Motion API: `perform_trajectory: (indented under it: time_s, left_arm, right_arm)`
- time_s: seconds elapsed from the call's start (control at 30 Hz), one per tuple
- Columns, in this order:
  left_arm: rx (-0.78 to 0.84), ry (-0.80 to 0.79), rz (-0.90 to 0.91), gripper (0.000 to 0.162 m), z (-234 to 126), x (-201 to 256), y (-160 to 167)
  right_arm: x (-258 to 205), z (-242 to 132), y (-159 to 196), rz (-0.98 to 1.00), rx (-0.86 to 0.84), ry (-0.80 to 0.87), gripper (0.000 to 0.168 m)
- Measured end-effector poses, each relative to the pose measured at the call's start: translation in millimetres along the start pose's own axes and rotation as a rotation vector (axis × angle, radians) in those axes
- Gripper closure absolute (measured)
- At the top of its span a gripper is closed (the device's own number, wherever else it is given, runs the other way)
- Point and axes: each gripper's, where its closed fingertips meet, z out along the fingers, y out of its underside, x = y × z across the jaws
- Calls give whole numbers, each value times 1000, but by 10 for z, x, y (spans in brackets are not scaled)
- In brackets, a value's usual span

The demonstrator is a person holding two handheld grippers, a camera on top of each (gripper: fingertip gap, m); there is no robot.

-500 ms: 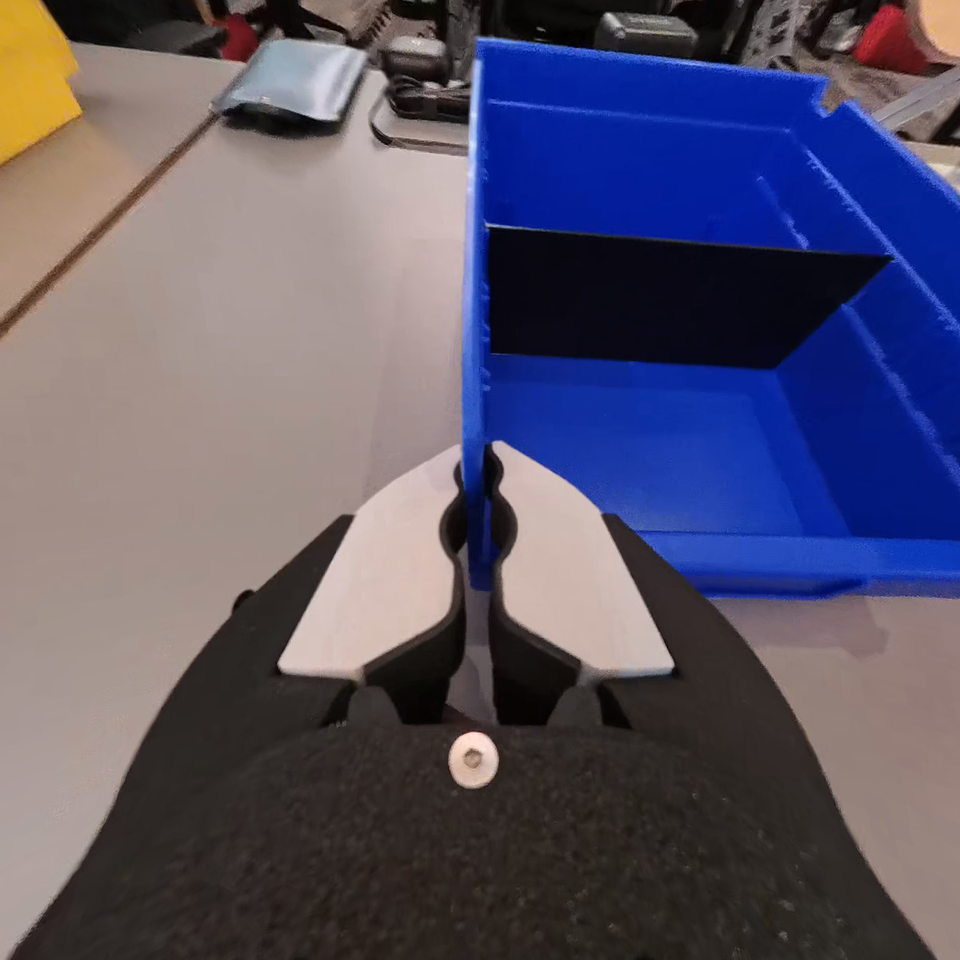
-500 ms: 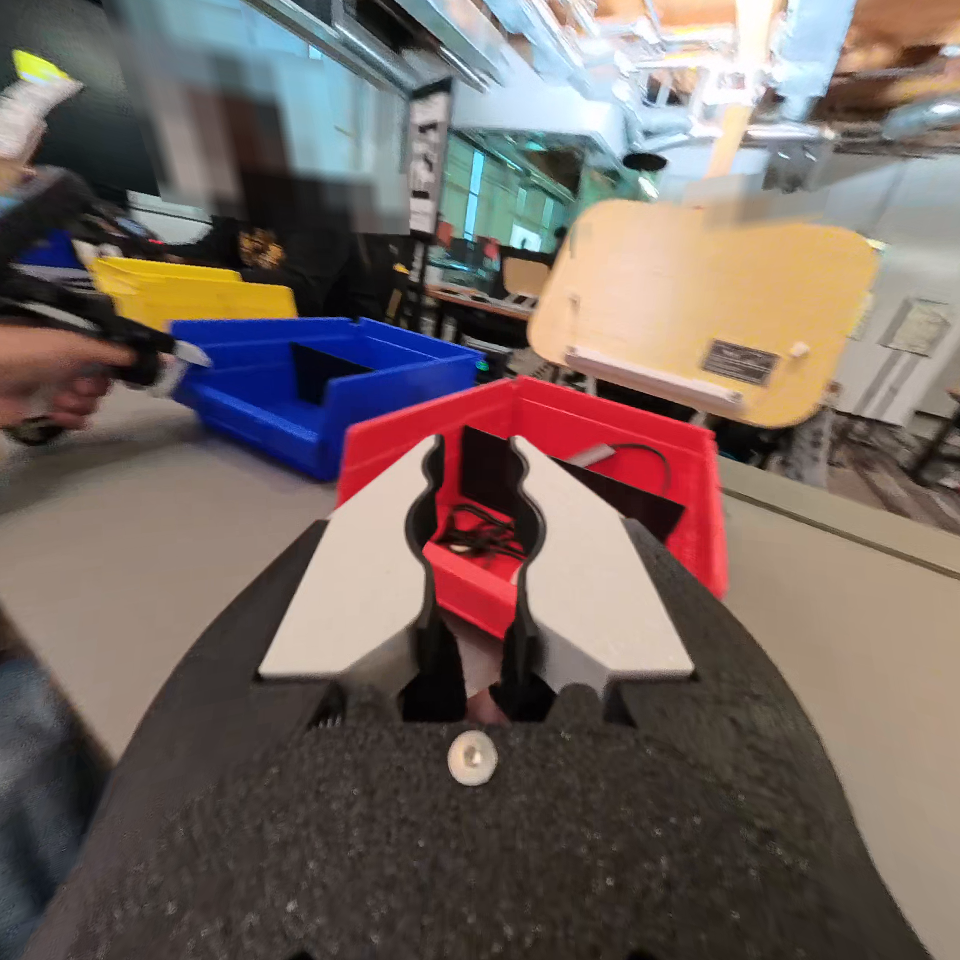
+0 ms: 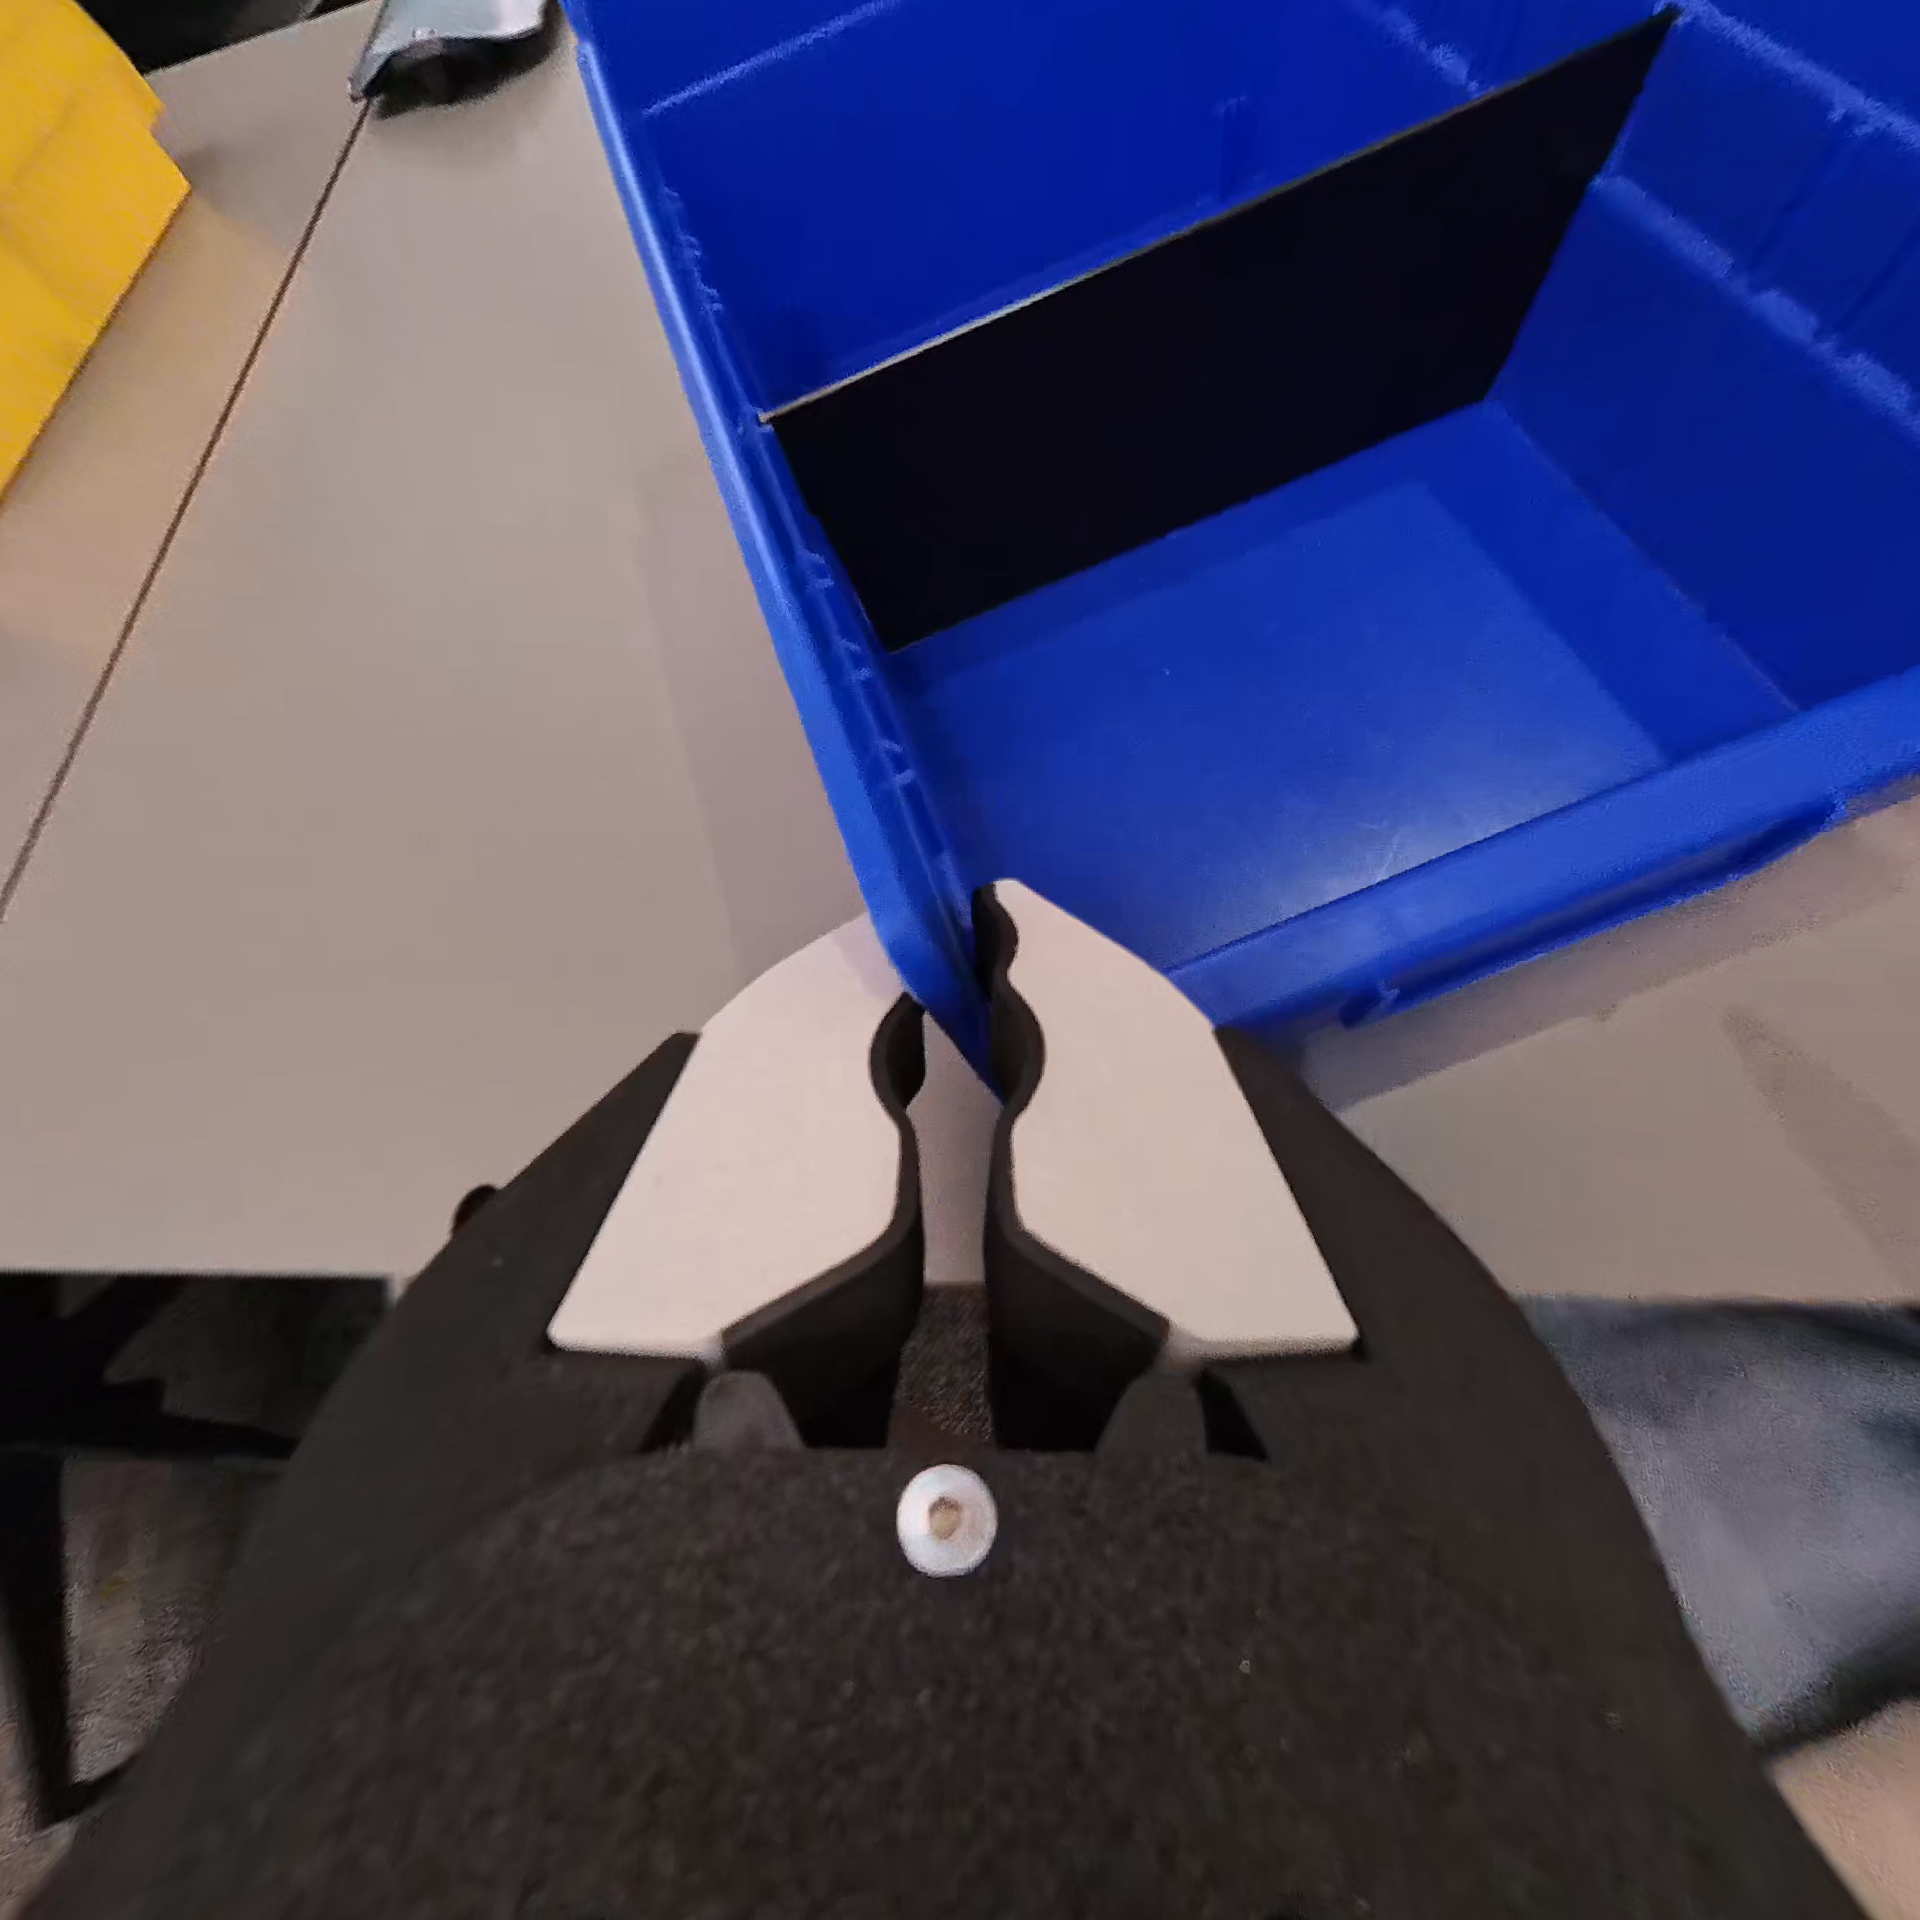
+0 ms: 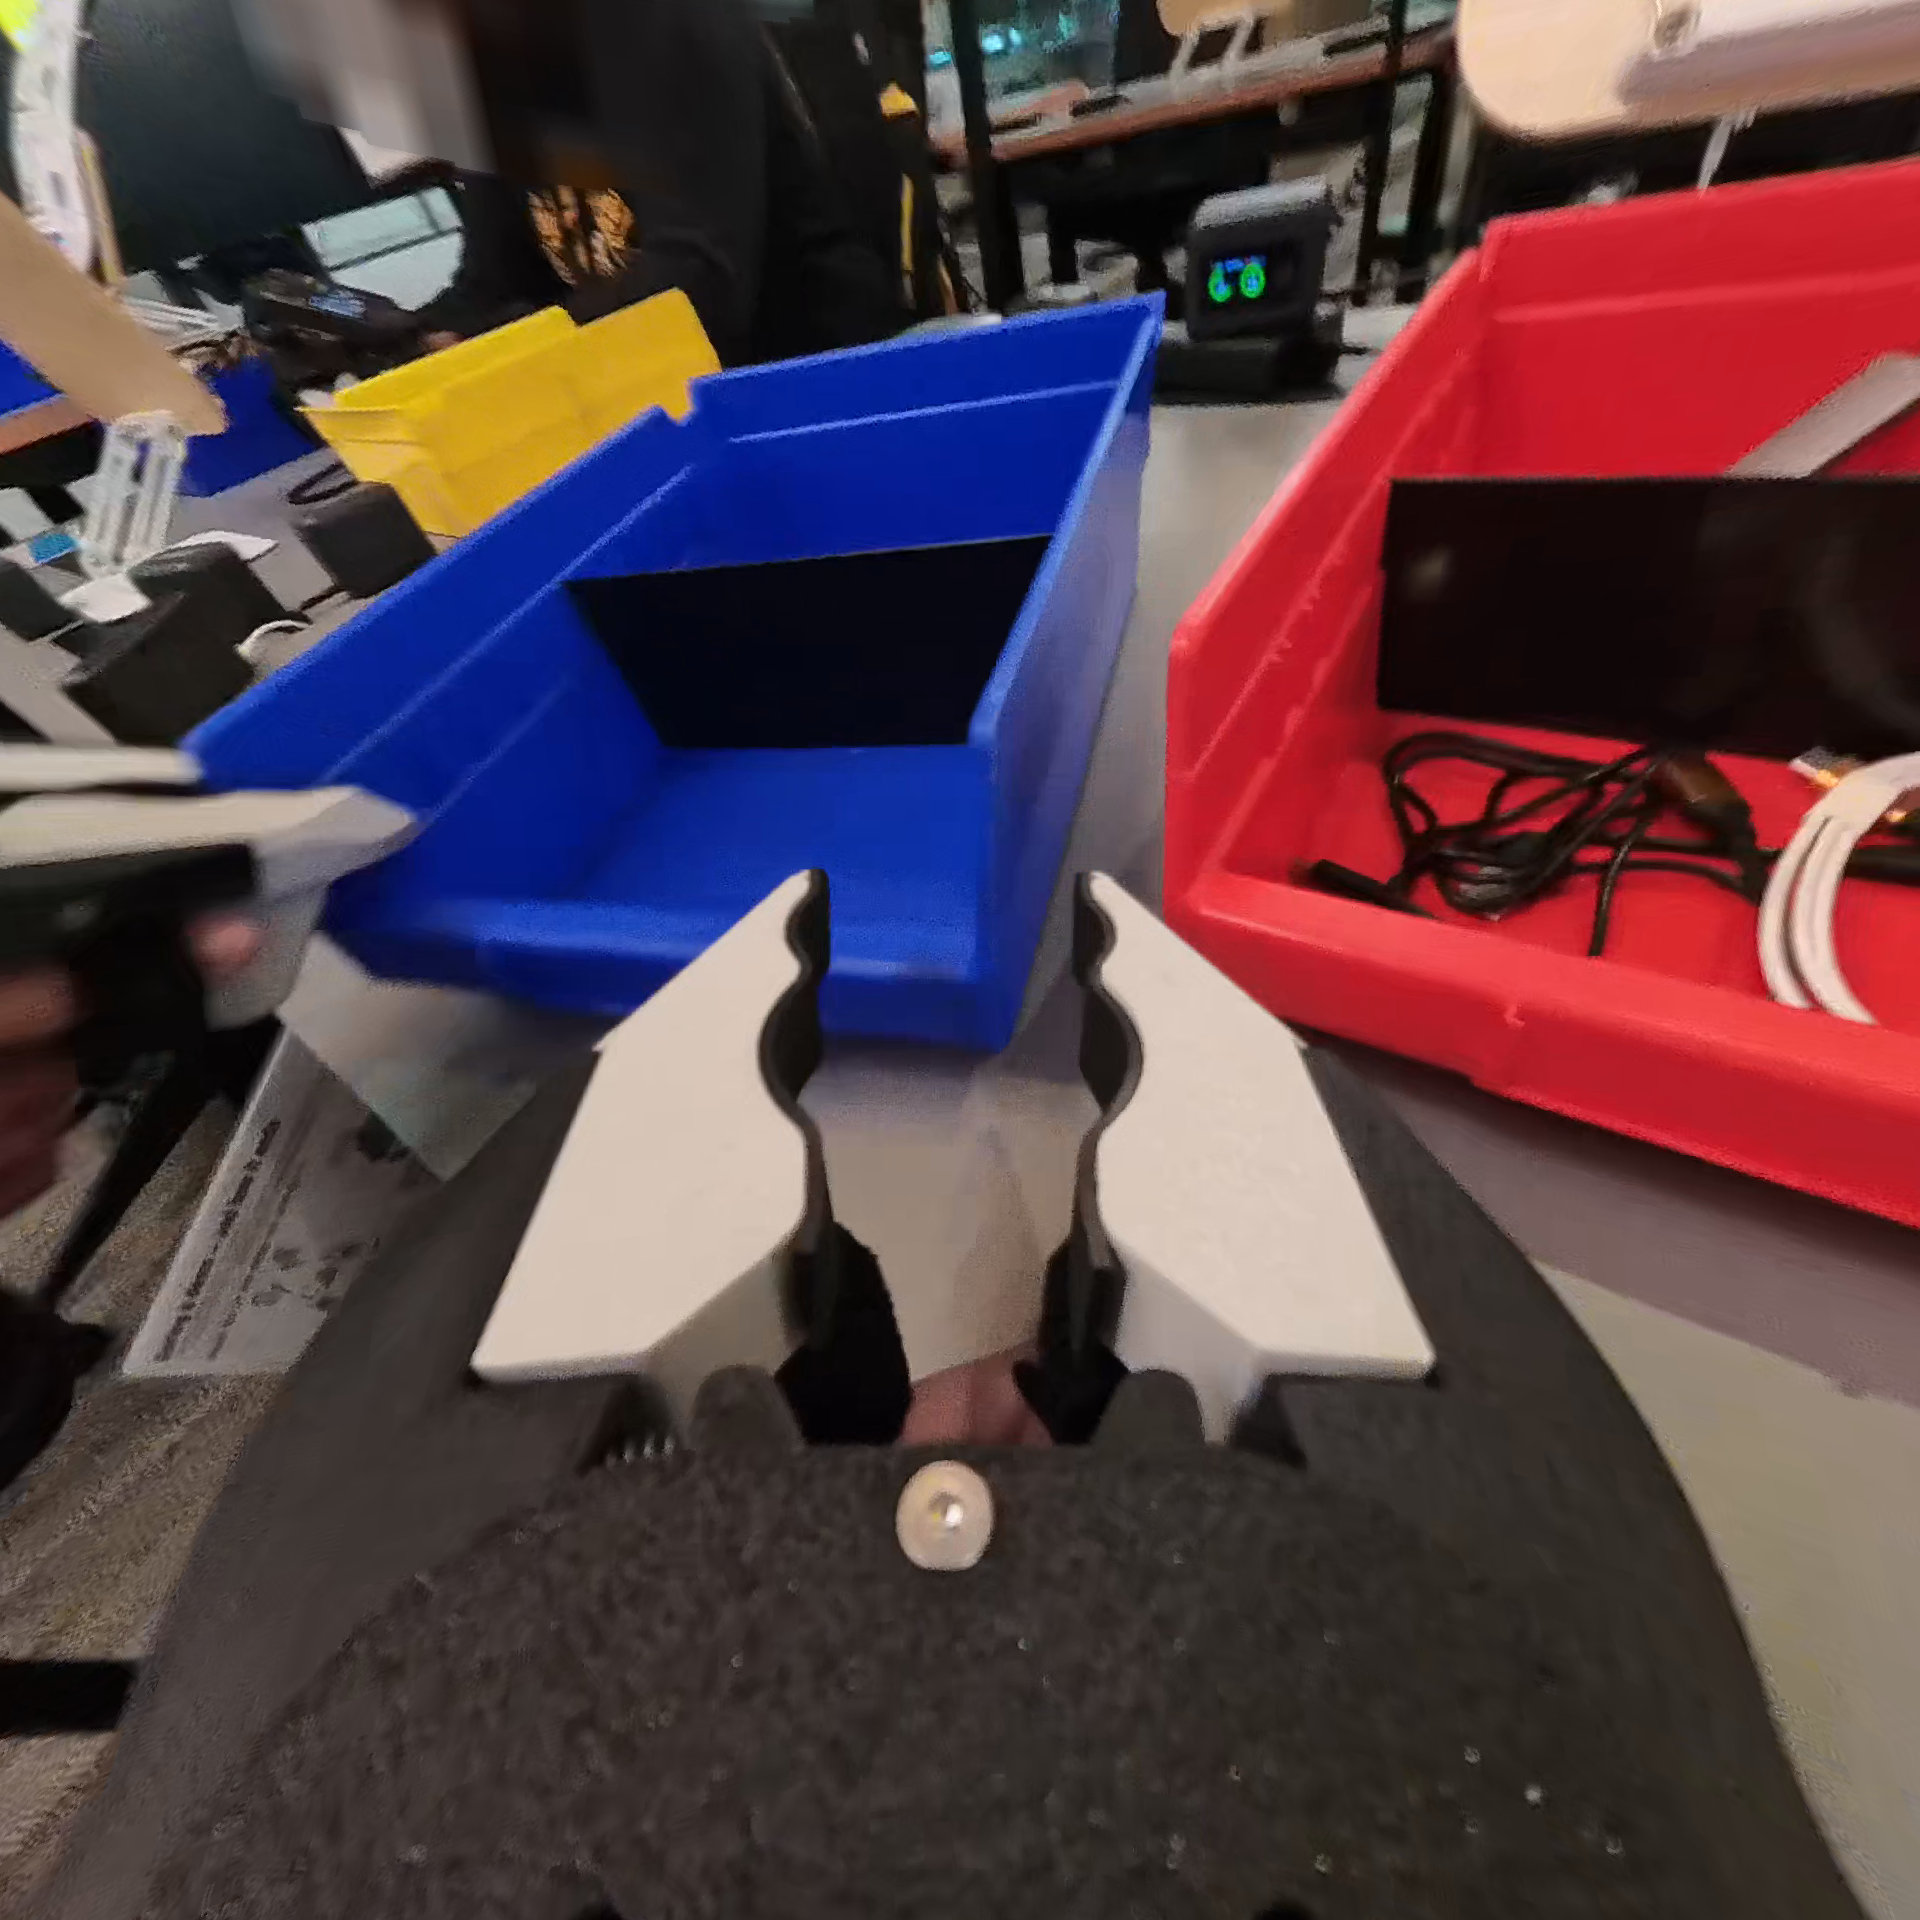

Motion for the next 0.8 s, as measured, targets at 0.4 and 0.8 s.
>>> perform_trajectory:
  time_s: [0.4,0.8]
  left_arm:
    - [281,-82,103,155,-651,166,-212]
    - [730,44,228,154,-1192,1170,-2101]
  right_arm:
    - [67,-19,-58,-169,15,151,166]
    - [1045,-1185,-1808,-209,461,402,167]
